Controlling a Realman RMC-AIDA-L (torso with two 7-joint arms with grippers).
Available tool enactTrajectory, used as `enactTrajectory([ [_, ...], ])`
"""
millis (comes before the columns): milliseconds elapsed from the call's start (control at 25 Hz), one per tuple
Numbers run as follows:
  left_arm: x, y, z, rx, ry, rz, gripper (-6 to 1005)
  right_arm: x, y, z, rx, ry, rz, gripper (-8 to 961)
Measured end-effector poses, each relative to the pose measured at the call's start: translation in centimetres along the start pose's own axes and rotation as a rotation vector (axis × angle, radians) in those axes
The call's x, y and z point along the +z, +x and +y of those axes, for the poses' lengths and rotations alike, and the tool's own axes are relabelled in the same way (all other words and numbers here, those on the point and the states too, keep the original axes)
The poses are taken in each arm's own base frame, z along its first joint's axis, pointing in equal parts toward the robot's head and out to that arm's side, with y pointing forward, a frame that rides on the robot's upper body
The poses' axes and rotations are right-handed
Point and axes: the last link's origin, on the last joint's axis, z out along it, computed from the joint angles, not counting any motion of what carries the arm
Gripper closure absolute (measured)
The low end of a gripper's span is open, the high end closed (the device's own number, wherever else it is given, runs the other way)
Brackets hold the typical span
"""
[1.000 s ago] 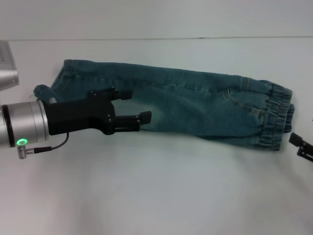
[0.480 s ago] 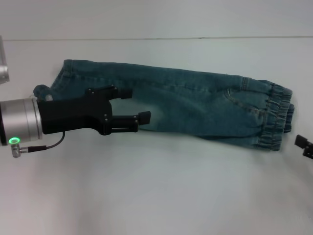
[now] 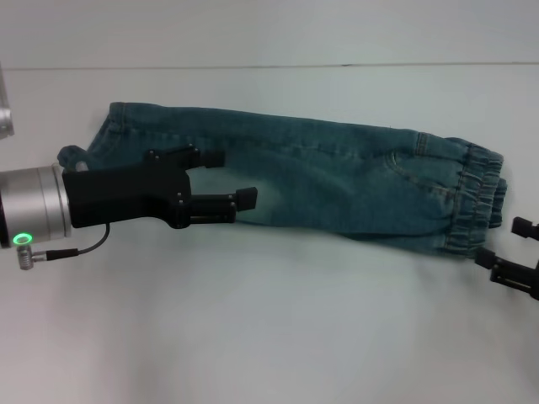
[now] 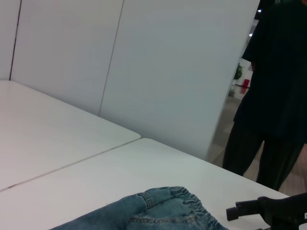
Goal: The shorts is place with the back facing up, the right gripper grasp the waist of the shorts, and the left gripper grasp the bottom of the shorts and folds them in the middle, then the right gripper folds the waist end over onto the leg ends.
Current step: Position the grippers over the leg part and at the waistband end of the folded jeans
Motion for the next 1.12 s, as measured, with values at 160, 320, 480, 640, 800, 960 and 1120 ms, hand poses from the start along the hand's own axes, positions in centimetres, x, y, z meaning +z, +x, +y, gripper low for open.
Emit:
enactTrajectory([
  [160,0.0,0.2,-0.1,0.005,0.003,0.0,81,0.9,0.3,0.2,0.017,-0.003,0.01,51],
  [320,0.0,0.5,-0.2,0.007,0.009,0.0,81,1.7,0.6,0.1,0.026,0.013,0.035,52],
  [480,0.0,0.7,-0.3,0.011,0.009,-0.001,82,2.6,0.7,0.0,0.032,0.023,0.054,53],
  [640,0.0,0.7,-0.3,0.012,0.011,-0.001,82,3.4,0.3,0.3,0.019,-0.009,0.058,54],
  [800,-0.1,0.6,-0.3,0.01,0.013,-0.001,82,4.1,-0.1,0.7,-0.005,-0.042,0.069,98],
  [960,-0.1,0.5,-0.3,0.005,0.015,0.003,80,4.4,-0.3,0.6,-0.019,-0.05,0.074,183],
  [1120,-0.1,0.4,-0.1,0.002,0.009,0.005,80,3.9,-0.5,0.3,-0.027,-0.034,0.061,268],
])
